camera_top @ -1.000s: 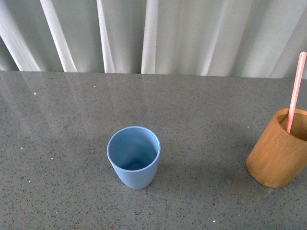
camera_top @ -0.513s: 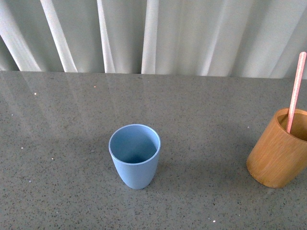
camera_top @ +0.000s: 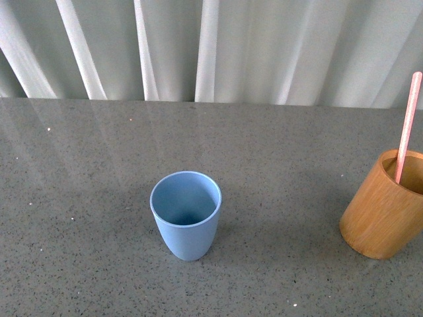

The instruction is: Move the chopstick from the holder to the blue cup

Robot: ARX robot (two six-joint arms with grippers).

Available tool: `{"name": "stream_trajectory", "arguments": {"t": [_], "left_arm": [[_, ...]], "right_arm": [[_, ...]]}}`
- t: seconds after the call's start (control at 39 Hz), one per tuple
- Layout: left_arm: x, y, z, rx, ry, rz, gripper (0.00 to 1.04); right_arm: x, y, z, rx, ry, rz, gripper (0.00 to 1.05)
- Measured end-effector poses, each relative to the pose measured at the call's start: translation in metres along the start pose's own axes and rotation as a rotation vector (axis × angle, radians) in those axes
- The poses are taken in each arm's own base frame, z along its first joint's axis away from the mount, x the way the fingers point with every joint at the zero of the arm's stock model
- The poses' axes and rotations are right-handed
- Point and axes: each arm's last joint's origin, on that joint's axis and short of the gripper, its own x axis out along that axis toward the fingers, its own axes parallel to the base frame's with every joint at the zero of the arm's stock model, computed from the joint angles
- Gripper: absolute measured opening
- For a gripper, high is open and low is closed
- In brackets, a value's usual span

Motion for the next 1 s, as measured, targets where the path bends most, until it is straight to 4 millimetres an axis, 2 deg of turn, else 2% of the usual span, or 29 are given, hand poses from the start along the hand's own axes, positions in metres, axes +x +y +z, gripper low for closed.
{"name": "stream_trajectory", "arguments": {"t": [0.67,0.79,1.0], "left_arm": [[-0.017,0.000,0.001,0.000,-0.009,0.000,0.04],[-0.027,0.000,-0.002,0.000,0.005,0.000,0.04],[-0.028,0.000,-0.002,0.000,-0.002,0.000,0.04]], "right_arm": [[0.000,0.000,0.000,0.000,0.000,0.000,0.95],[0.000,0.000,0.000,0.000,0.000,0.000,0.95],[0.000,0.000,0.000,0.000,0.000,0.000,0.95]]}}
